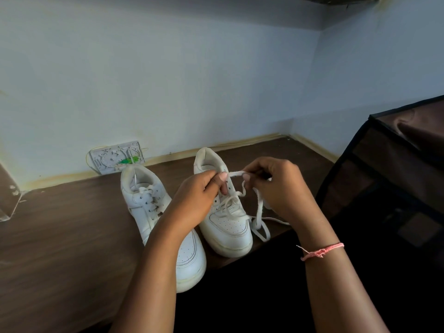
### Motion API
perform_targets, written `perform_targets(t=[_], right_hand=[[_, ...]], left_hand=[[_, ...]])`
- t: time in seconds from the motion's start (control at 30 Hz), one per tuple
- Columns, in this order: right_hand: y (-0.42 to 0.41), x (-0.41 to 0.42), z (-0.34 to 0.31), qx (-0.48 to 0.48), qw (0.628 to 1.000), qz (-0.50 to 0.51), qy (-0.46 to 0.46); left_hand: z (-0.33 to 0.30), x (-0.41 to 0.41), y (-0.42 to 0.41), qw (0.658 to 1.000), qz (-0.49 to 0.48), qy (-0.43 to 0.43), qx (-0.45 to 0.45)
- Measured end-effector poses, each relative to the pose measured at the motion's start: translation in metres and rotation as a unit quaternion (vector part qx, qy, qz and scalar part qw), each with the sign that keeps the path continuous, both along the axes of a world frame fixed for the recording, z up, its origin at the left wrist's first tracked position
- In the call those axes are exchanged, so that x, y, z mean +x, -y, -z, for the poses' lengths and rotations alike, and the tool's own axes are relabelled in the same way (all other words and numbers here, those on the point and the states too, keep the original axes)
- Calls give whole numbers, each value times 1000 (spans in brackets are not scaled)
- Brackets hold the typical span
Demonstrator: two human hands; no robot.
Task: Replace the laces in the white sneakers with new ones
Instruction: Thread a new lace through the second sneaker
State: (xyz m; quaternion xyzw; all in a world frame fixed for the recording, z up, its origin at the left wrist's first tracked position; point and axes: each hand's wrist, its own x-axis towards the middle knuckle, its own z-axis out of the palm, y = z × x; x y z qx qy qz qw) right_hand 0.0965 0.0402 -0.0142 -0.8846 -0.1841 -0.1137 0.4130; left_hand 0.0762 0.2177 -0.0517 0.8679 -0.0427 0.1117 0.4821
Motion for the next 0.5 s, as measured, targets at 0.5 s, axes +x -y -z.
perform_targets(t=[0.5], right_hand=[[-23,-4,5,-63,996,35,49]], left_hand=[[10,9,-6,998,15,38,-54]])
